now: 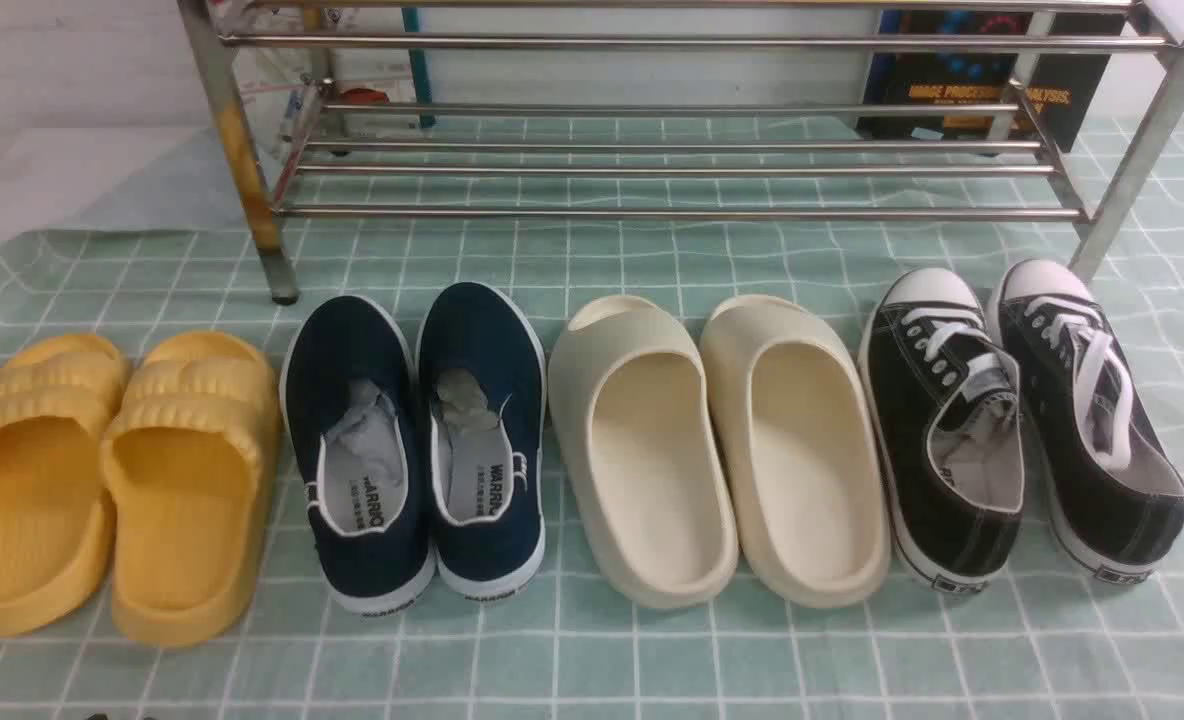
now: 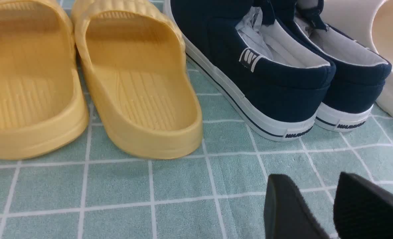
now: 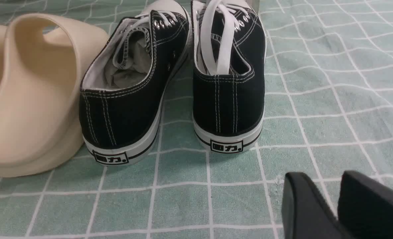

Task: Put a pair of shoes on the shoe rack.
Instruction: Use the right arm to grab the shoe closest to it

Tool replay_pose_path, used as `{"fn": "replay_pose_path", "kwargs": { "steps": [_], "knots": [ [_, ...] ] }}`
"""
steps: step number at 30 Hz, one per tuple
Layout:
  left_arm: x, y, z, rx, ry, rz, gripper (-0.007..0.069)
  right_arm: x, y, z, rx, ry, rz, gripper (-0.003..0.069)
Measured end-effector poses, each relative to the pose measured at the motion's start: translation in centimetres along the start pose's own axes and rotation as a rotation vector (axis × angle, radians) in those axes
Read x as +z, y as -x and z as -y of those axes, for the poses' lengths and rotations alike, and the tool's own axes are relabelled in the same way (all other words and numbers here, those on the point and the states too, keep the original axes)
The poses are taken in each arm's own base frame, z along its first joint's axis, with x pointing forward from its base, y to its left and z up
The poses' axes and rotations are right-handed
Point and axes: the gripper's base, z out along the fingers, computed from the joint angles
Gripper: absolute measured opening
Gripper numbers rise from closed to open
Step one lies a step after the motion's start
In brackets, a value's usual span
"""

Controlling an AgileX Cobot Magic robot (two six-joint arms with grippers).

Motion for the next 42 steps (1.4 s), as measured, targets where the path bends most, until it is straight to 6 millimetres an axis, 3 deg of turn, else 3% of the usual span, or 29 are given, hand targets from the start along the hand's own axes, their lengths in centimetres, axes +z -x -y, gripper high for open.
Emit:
{"fn": "replay_pose_path", "kwargs": {
  "steps": [16,21,32,38,42],
  "knots": [
    [0.0,0.0,0.0,0.0,0.0,0.0,0.0239,0.0,0.1,0.0,-0.002,0.0,0.01,0.0226],
    [0.0,0.0,0.0,0.0,0.0,0.0,0.0239,0.1,0.6,0.0,-0.007,0.004,0.093,0.0228],
    [0.0,0.0,0.0,0.0,0.0,0.0,0.0239,-1.8,5.3,-0.6,-0.067,0.049,0.664,0.0238],
    [0.0,0.0,0.0,0.0,0.0,0.0,0.0239,-3.7,7.1,-0.9,0.078,0.16,0.933,0.0238],
    [0.0,0.0,0.0,0.0,0.0,0.0,0.0239,-4.0,7.3,-1.0,0.093,0.181,0.976,0.0238]
  ]
}}
